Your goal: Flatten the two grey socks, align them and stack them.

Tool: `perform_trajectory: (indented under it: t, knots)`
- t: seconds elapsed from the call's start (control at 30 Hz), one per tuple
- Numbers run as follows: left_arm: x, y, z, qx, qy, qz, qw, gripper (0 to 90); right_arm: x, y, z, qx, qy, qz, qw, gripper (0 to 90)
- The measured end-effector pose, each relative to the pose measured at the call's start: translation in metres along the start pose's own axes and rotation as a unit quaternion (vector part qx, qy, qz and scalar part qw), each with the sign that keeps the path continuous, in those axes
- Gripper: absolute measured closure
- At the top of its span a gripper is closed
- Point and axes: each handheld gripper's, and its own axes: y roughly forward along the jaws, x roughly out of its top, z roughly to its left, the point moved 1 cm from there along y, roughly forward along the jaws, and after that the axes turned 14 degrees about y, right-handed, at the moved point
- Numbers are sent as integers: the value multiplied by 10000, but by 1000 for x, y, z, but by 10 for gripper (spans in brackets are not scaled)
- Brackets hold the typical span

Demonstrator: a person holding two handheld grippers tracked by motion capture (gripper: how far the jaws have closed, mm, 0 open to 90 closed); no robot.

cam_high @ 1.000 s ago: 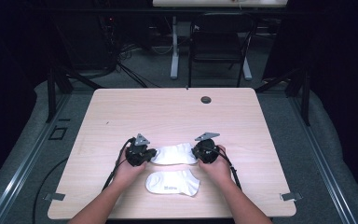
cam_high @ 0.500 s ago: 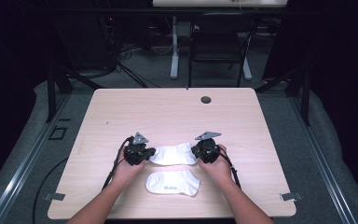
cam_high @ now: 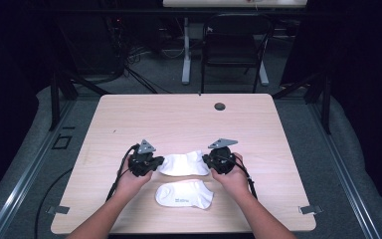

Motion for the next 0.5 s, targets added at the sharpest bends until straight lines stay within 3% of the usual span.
perform_trajectory:
  t: [0.5]
  knots:
    - [0,-26,-12,89,45,-210,9997,876,-3,-26,15,115,-161,-197,9996,858]
